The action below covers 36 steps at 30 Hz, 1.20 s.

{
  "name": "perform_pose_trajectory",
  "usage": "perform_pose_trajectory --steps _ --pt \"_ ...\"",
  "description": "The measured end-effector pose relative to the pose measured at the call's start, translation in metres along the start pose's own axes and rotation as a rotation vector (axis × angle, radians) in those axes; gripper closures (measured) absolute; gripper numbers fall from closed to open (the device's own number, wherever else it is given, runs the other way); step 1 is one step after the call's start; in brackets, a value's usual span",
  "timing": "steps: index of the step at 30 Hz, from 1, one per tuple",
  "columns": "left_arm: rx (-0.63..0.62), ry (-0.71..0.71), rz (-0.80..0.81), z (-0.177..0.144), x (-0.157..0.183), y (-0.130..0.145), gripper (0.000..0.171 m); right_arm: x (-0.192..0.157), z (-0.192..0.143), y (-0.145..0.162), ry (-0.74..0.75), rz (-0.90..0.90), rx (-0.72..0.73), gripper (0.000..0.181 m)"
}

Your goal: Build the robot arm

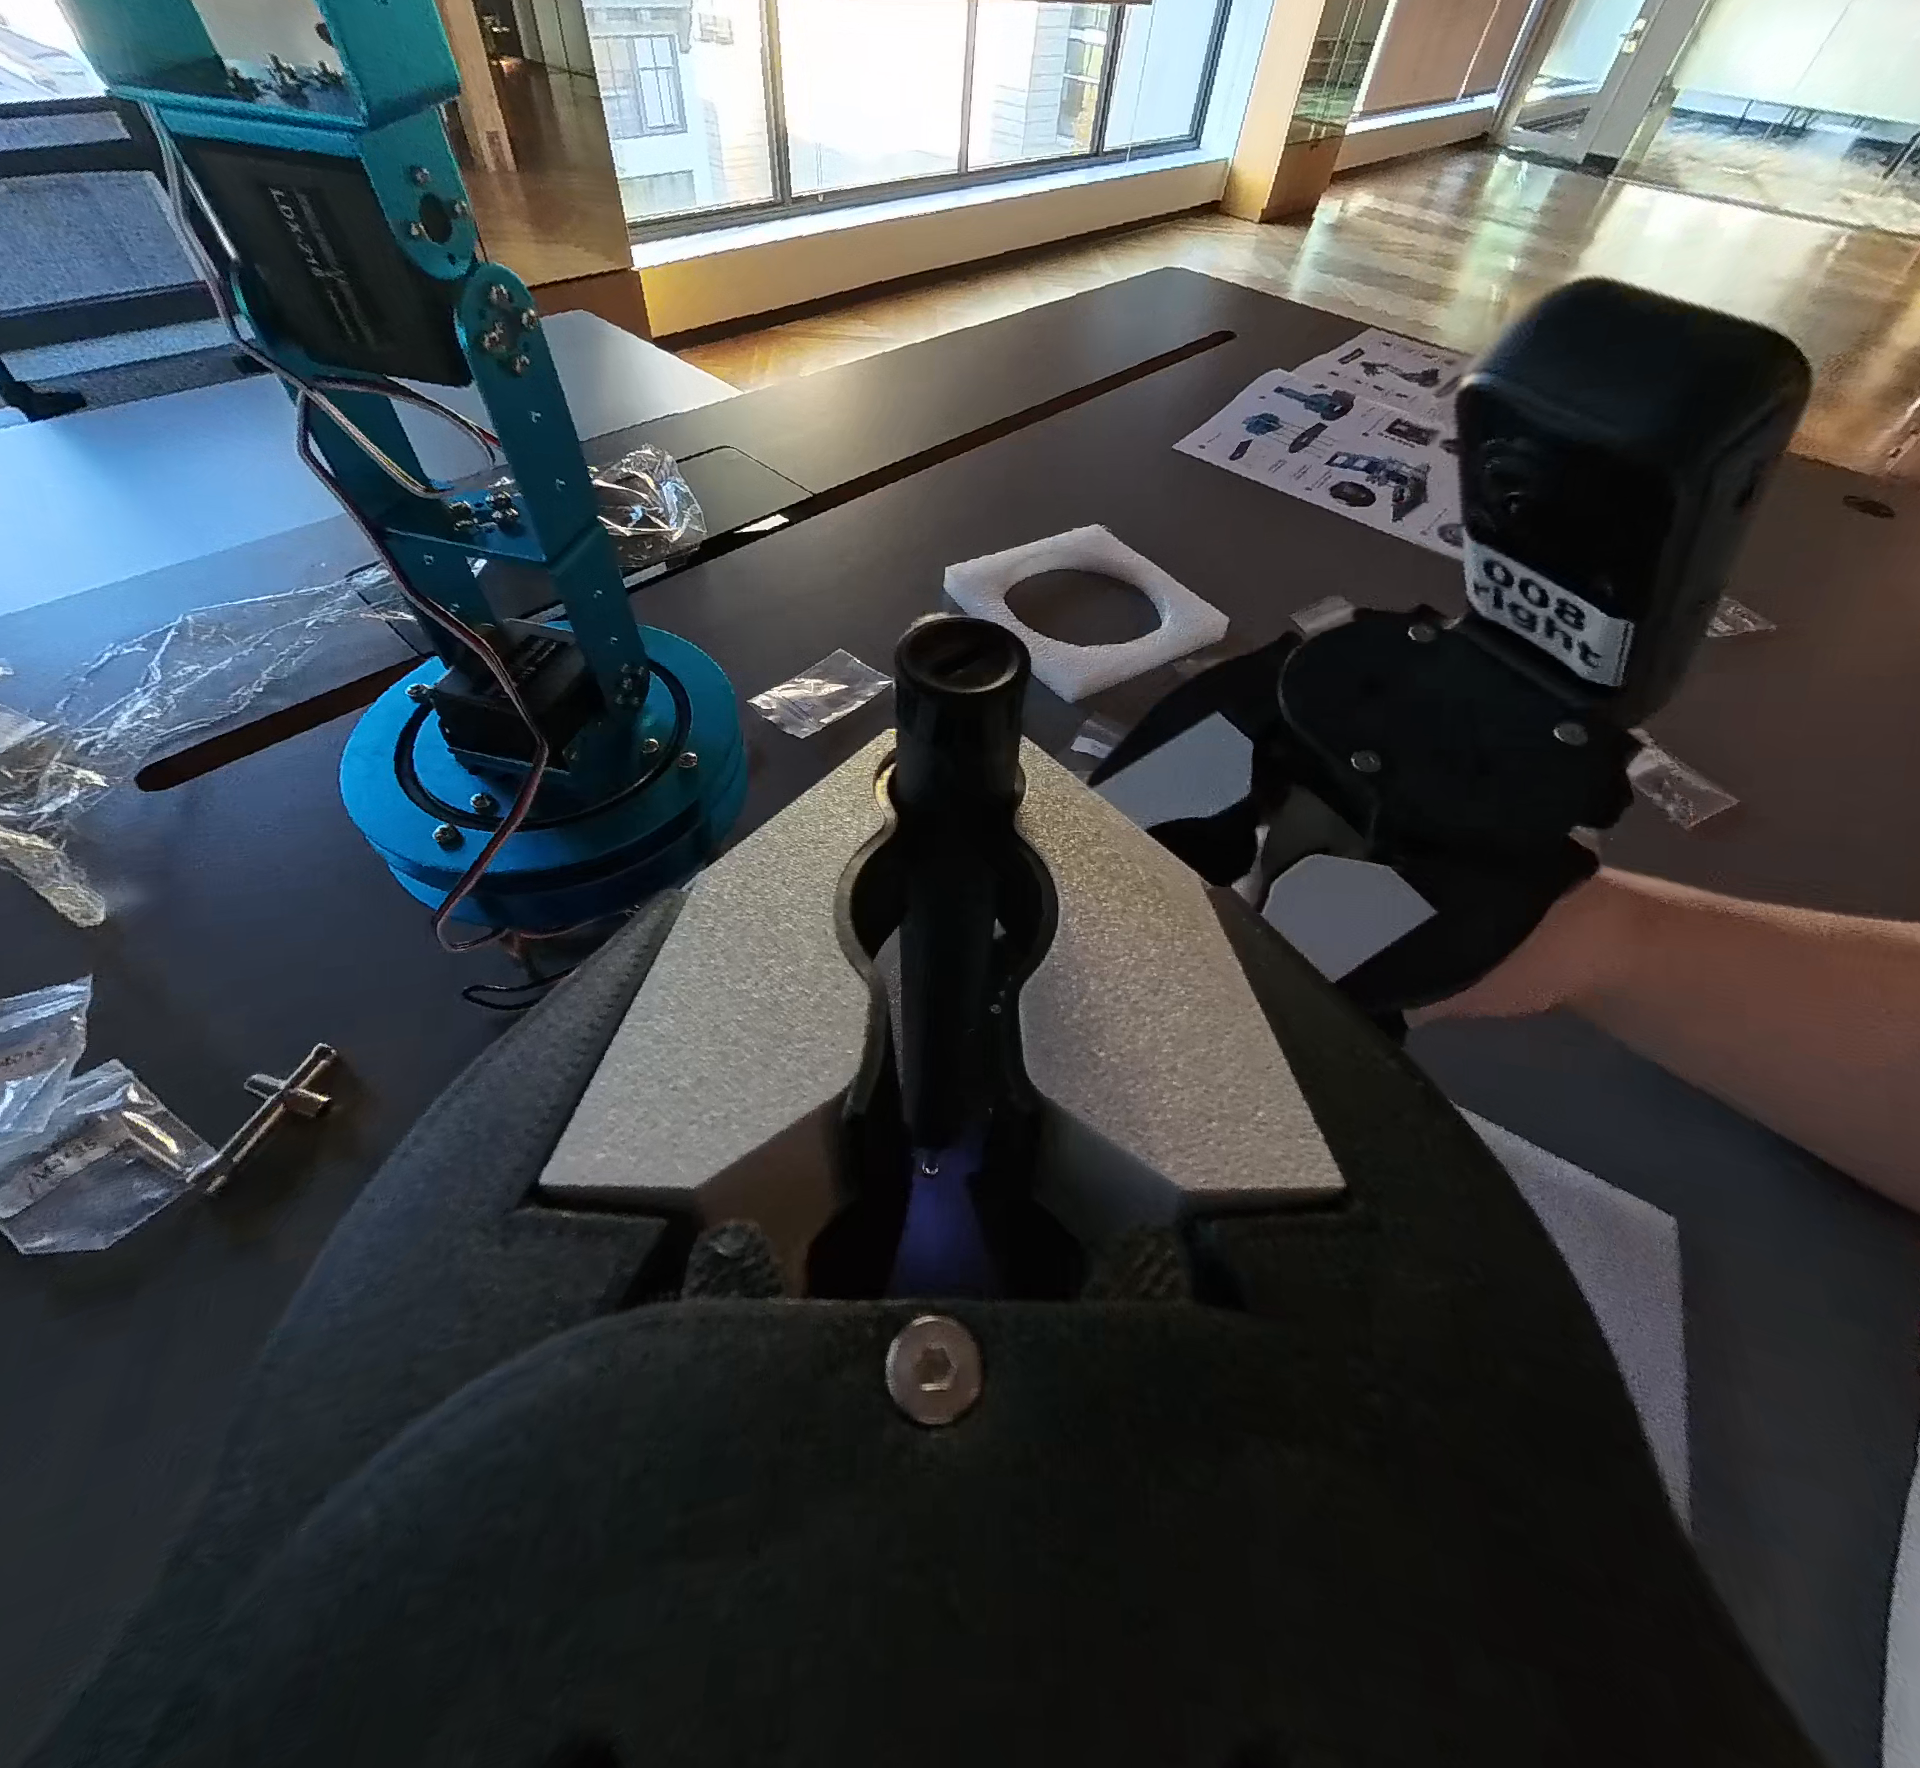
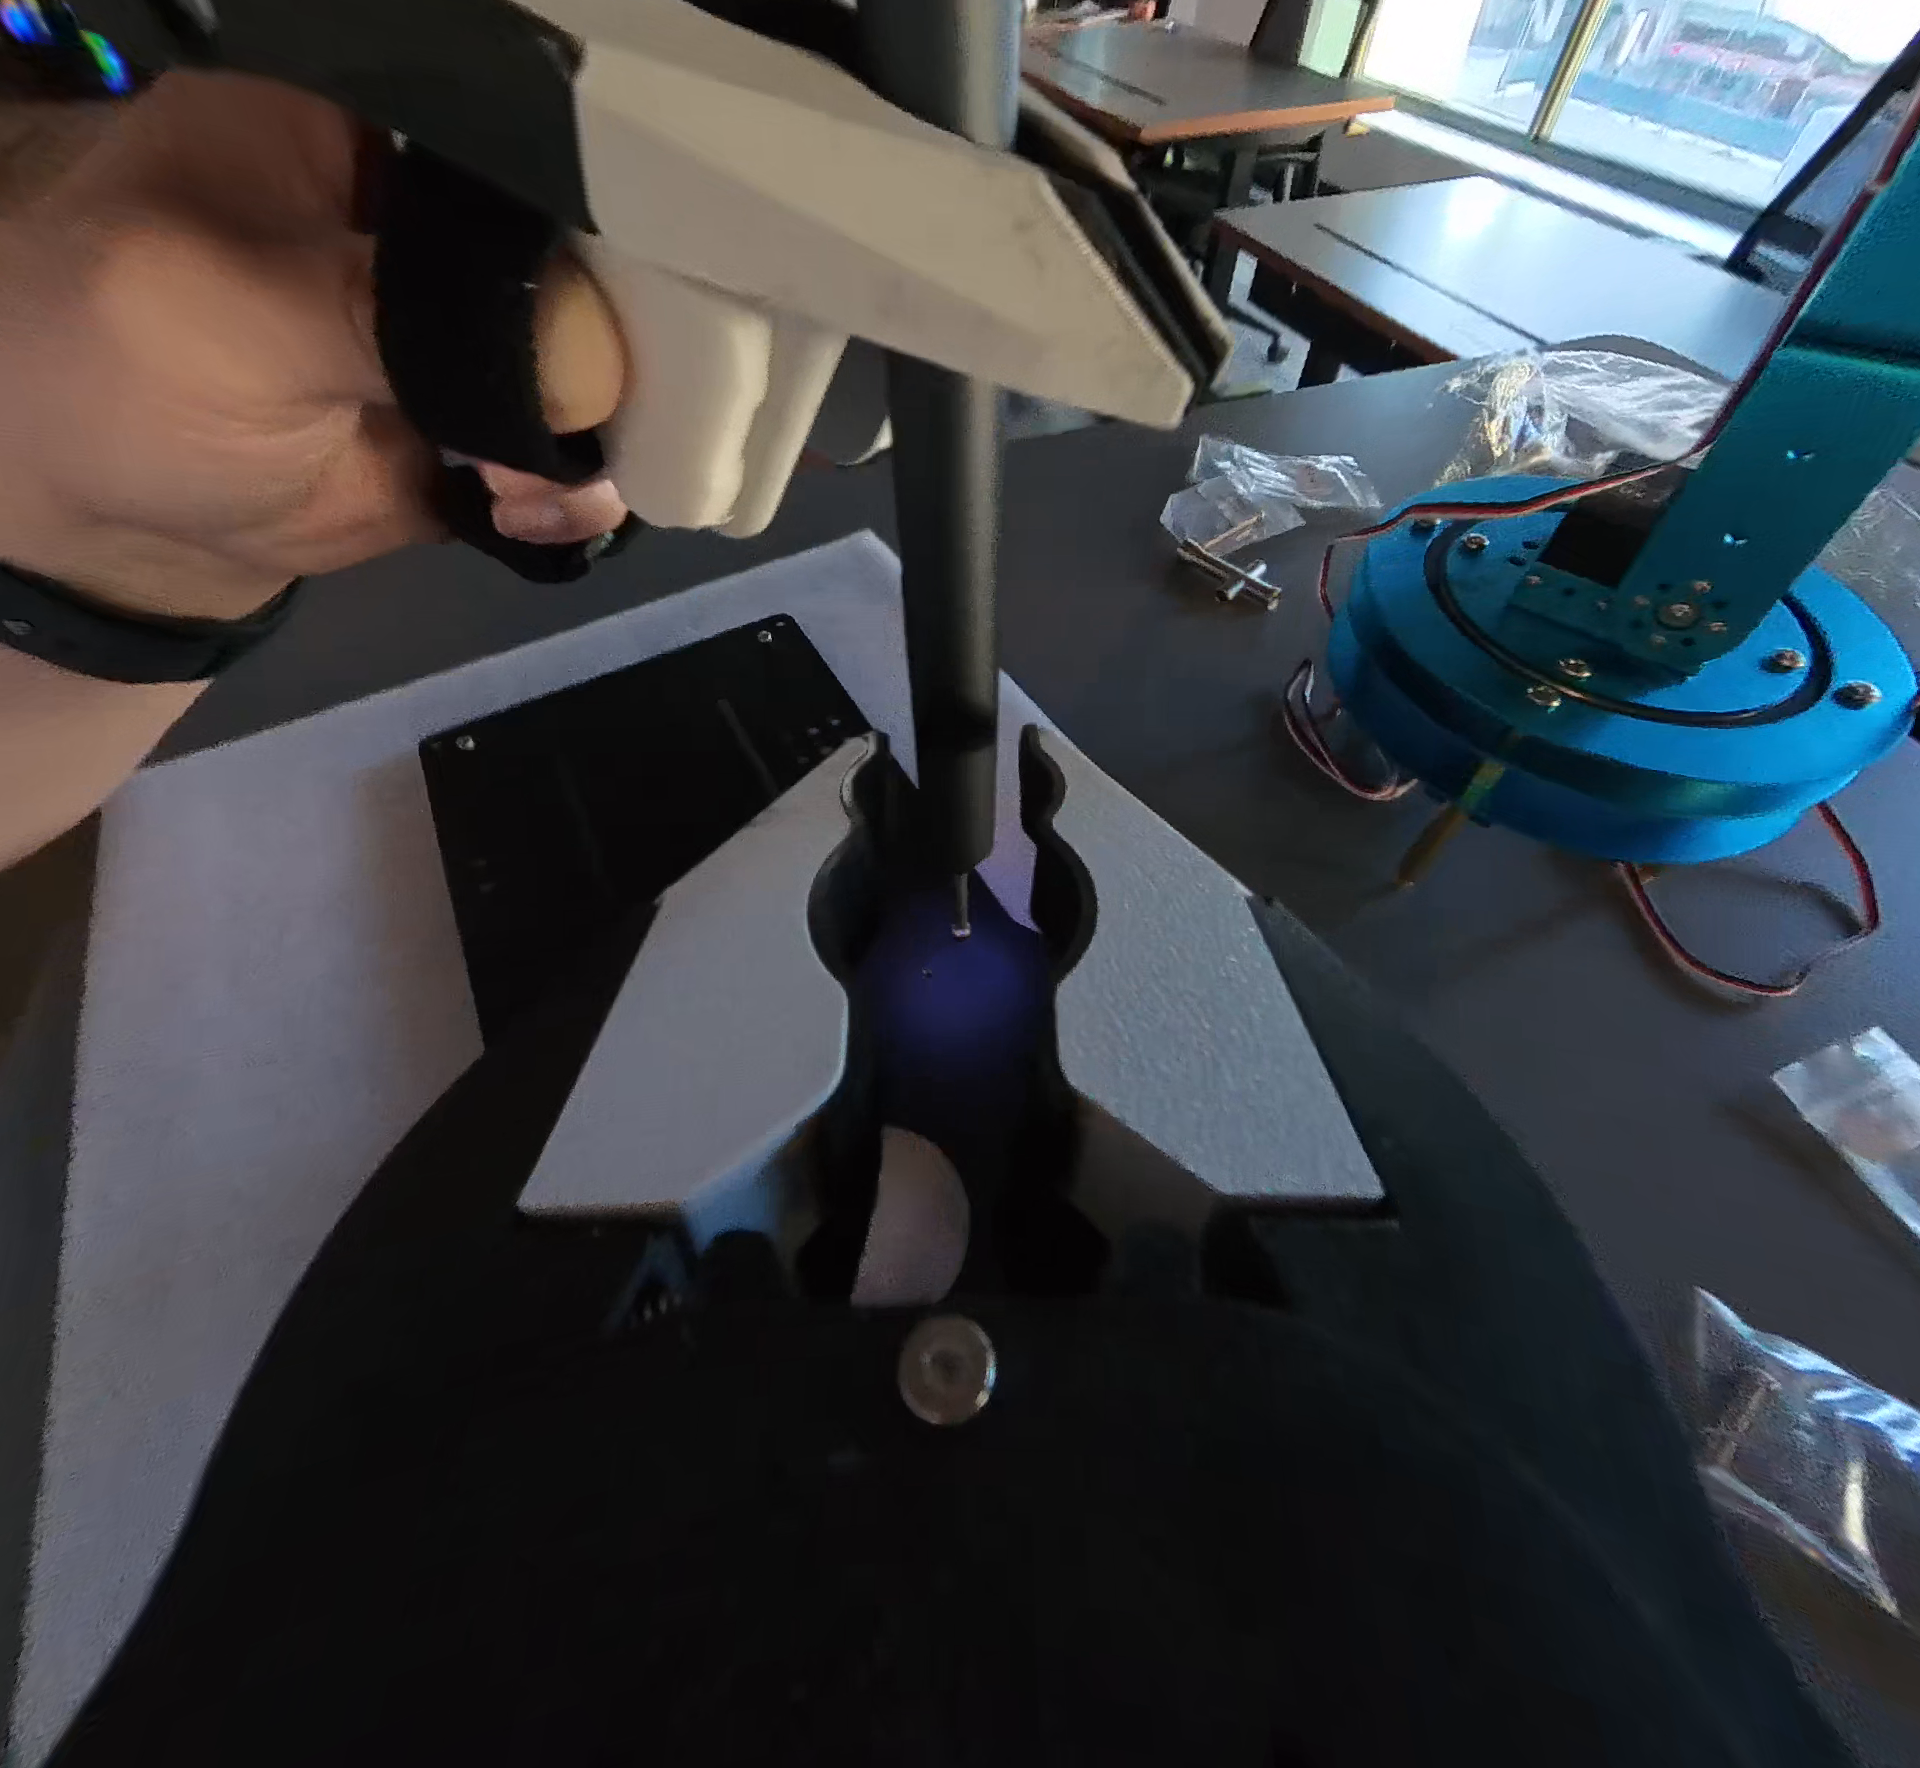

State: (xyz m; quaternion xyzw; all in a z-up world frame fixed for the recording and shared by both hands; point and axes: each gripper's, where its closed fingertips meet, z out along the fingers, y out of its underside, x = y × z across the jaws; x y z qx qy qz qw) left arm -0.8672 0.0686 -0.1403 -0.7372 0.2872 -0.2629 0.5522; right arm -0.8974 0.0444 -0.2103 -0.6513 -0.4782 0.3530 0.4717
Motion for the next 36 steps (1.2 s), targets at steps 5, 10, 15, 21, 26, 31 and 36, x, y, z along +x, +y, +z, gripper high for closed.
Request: perform_pose_trajectory --steps 5,10,15,21,26,31,36 --pt "-0.005 0.005 0.005 0.0013 0.0011 -0.0002 0.163 0.0001 -0.0015 -0.0117 0.025 0.008 0.064 0.167" --pt "-0.010 0.007 0.009 0.0016 0.0020 -0.0001 0.162 0.0003 -0.0018 -0.0120 0.003 0.052 0.080 0.168" --pt "-0.007 0.006 0.006 0.0028 0.0022 -0.0004 0.162 0.0025 -0.0021 -0.0113 0.033 0.028 0.059 0.168" --pt "-0.003 0.001 0.002 0.0015 0.0014 -0.0001 0.162 0.0016 -0.0011 -0.0116 0.023 0.040 0.064 0.168" --pt "0.000 -0.002 0.004 0.0013 0.0020 0.0002 0.162 0.0016 -0.0017 -0.0112 0.030 0.006 0.050 0.168" --pt "0.005 -0.005 0.007 0.0006 0.0025 0.0004 0.162 0.0010 -0.0019 -0.0114 0.032 -0.007 0.063 0.168" --pt "0.013 -0.001 0.004 0.0003 0.0030 0.0004 0.162 0.0009 -0.0021 -0.0111 0.063 -0.074 0.045 0.169"
